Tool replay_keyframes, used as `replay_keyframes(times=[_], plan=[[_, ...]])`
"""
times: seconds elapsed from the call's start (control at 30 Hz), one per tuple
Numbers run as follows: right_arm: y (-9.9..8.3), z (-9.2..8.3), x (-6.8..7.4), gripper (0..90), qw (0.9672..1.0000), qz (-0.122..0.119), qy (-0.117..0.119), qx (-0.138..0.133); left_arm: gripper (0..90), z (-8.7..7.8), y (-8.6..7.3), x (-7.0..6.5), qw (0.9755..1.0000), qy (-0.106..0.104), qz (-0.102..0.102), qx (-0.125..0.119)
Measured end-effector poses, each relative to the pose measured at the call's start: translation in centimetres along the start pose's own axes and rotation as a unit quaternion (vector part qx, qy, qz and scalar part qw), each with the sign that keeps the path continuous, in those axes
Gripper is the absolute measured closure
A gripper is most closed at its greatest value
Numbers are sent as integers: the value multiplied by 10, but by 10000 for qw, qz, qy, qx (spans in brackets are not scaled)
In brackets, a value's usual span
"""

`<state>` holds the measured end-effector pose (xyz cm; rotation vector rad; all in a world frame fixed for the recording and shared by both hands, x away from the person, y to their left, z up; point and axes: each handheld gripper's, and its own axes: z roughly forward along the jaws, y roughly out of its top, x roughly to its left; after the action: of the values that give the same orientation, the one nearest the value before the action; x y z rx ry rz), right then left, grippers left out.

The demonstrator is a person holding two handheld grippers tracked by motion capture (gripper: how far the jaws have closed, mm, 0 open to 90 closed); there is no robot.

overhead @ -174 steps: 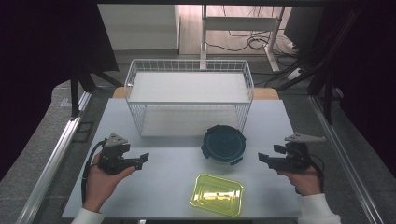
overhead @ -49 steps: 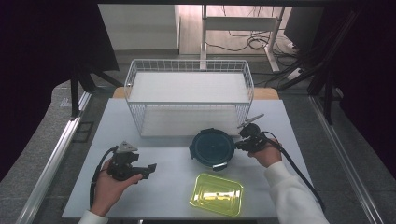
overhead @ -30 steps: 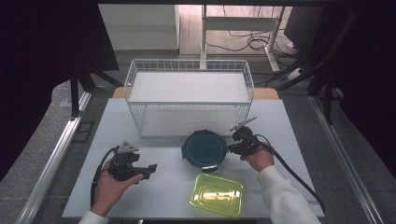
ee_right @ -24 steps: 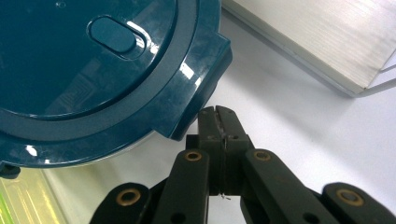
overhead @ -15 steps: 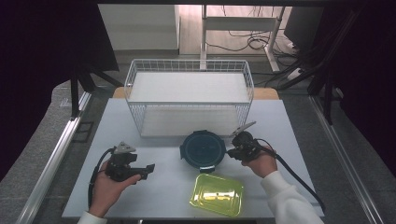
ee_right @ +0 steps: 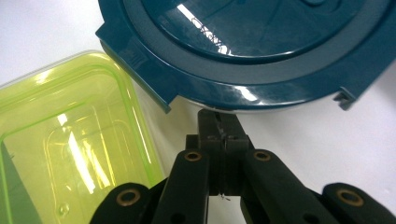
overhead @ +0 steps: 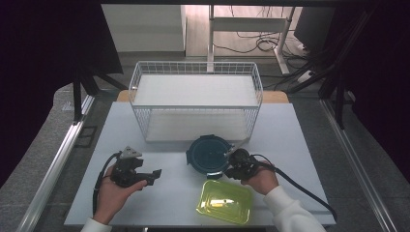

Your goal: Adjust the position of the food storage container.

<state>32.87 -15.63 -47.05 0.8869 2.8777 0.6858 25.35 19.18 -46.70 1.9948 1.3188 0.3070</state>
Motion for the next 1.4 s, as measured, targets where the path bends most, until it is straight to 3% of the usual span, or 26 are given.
replay_keyframes(times=[0.17,0.63,0.9,1.0,1.1,1.33,1.4], plan=[[4,7,-1,888,9999,61,121,-76,207,-1,0,1,10000,6,2,-4],[18,20,5,888,9999,-62,131,20,207,0,-1,2,10000,20,-5,8],[13,3,2,888,9999,-79,82,-95,207,-3,-2,5,10000,44,-47,-30],[7,-11,-2,888,9997,-6,19,-237,207,-5,-2,5,10000,51,-52,-52],[1,-26,-10,888,9982,214,33,-554,207,-5,-1,5,9999,43,-51,-77],[-10,-43,-25,885,9908,630,164,-1182,207,-2,0,6,9999,-3,-51,-99],[-12,-45,-27,842,9886,708,195,-1311,207,-1,0,6,9999,-17,-55,-123]])
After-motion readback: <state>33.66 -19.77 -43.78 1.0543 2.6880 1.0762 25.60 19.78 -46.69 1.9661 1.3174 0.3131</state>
